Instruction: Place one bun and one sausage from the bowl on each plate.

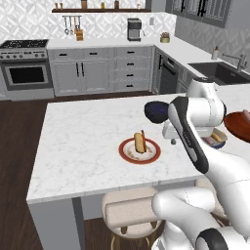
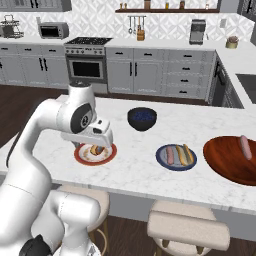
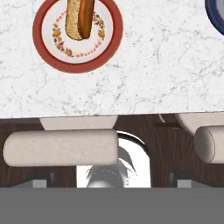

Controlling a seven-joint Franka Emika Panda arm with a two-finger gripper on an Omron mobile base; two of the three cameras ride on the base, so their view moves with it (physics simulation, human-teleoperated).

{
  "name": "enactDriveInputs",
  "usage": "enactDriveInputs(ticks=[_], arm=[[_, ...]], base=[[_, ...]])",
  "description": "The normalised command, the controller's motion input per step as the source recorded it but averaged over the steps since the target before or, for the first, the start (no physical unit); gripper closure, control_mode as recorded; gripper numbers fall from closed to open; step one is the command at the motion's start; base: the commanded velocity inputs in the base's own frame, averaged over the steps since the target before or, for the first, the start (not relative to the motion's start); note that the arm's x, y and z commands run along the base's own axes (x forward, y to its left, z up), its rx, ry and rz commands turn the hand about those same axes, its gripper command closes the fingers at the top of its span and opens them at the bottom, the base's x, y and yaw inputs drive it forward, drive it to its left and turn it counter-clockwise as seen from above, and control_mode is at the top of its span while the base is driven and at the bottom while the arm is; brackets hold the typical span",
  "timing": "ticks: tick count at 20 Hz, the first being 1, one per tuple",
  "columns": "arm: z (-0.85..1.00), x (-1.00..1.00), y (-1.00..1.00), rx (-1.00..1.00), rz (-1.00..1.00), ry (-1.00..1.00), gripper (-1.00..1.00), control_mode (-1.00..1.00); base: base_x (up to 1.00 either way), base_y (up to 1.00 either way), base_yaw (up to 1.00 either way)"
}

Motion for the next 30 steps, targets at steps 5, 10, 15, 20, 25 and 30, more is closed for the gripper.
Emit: enactDriveInputs(ticks=[5, 10, 15, 20, 25, 30], arm=[[0.05, 0.00, -0.10, -0.01, 0.02, 0.00, -1.00, -1.00], [0.00, 0.00, -0.04, 0.00, 0.00, 0.00, -1.00, 1.00], [0.00, 0.00, 0.00, 0.00, 0.00, 0.00, -1.00, 1.00], [0.00, 0.00, 0.00, 0.00, 0.00, 0.00, -1.00, 1.00], [0.00, 0.00, 0.00, 0.00, 0.00, 0.00, -1.00, 1.00], [0.00, 0.00, 0.00, 0.00, 0.00, 0.00, -1.00, 1.00]], base=[[0.00, 0.00, 0.00], [0.00, -0.05, 0.00], [-0.04, -0.89, 0.00], [0.00, -1.00, 0.00], [0.00, -0.93, 0.00], [0.09, -0.61, 0.00]])
